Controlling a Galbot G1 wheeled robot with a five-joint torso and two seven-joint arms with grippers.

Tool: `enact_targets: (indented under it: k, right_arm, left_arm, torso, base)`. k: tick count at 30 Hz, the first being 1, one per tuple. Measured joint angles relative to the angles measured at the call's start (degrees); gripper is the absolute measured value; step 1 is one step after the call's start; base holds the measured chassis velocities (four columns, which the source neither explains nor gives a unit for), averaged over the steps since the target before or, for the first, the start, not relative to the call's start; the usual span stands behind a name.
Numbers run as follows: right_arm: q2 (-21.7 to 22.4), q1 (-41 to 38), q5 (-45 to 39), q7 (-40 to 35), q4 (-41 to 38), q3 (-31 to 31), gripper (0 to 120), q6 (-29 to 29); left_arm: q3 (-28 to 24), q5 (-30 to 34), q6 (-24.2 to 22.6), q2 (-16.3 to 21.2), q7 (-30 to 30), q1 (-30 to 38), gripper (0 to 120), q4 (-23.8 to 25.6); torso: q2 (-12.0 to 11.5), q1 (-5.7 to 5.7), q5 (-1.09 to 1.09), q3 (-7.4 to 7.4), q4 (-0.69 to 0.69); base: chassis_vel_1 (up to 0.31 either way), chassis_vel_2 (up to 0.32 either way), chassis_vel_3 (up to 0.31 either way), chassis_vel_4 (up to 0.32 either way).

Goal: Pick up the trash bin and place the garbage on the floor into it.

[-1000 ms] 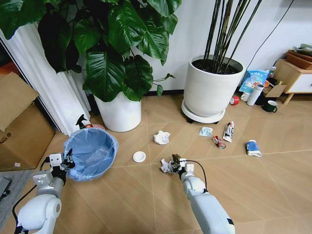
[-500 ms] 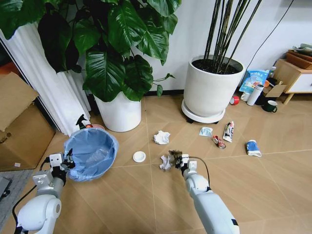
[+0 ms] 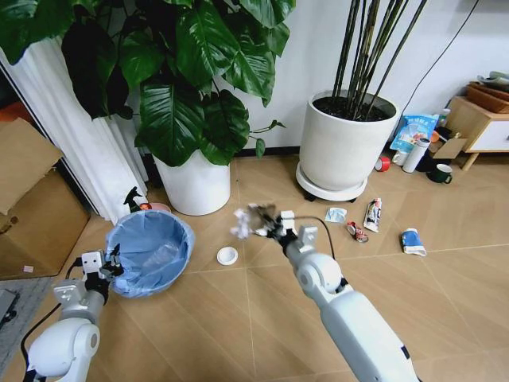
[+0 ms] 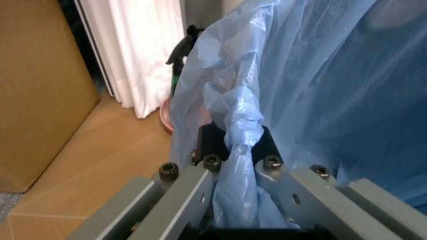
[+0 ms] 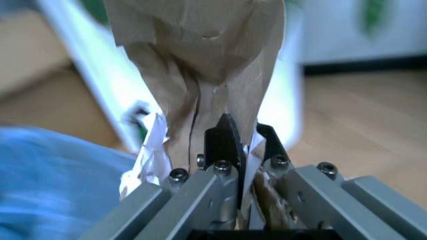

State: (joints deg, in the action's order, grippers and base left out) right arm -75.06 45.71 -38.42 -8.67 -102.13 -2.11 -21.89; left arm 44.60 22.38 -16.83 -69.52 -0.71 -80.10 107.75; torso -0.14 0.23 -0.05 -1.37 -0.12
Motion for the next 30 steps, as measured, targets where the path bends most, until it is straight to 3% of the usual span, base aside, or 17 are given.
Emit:
enact_targets:
  k: [6, 17, 24, 30]
  right_arm:
    - [-0.8, -8.4, -8.8, -1.7, -3.8, -8.0, 0, -2.1]
    - [-1.0, -12.2, -10.3, -0.5, -3.8, -17.6, 0, -2.8]
    - [-0.9, -12.0, -8.6, 0.2, -2.9, -20.4, 0, -4.4]
    - [-0.9, -11.8, -4.7, 0.3, -2.2, -22.1, 22, -5.8]
  left_arm:
    - [-1.0, 0.9, -5.5, 3.7, -0.5, 0.8, 0, 0.7]
    - [-1.2, 3.8, -16.6, 7.3, -0.2, 1.6, 0, 1.8]
    - [-1.5, 4.1, -17.5, 7.3, -0.2, 2.1, 0, 1.7]
    - [-1.6, 4.2, -17.4, 7.4, -0.2, 2.2, 0, 1.6]
  torso:
    - [0.0, 0.0, -0.01, 0.0, 0.0]
    - [0.0, 0.0, -0.01, 0.0, 0.0]
    - [0.0, 0.0, -0.01, 0.0, -0.01]
    - [0.0, 0.0, -0.01, 0.0, -0.01]
  base:
    - [0.0, 0.0, 0.0, 0.0]
    - [0.0, 0.0, 0.0, 0.0]
    - [0.0, 0.0, 0.0, 0.0]
    - [0.0, 0.0, 0.0, 0.0]
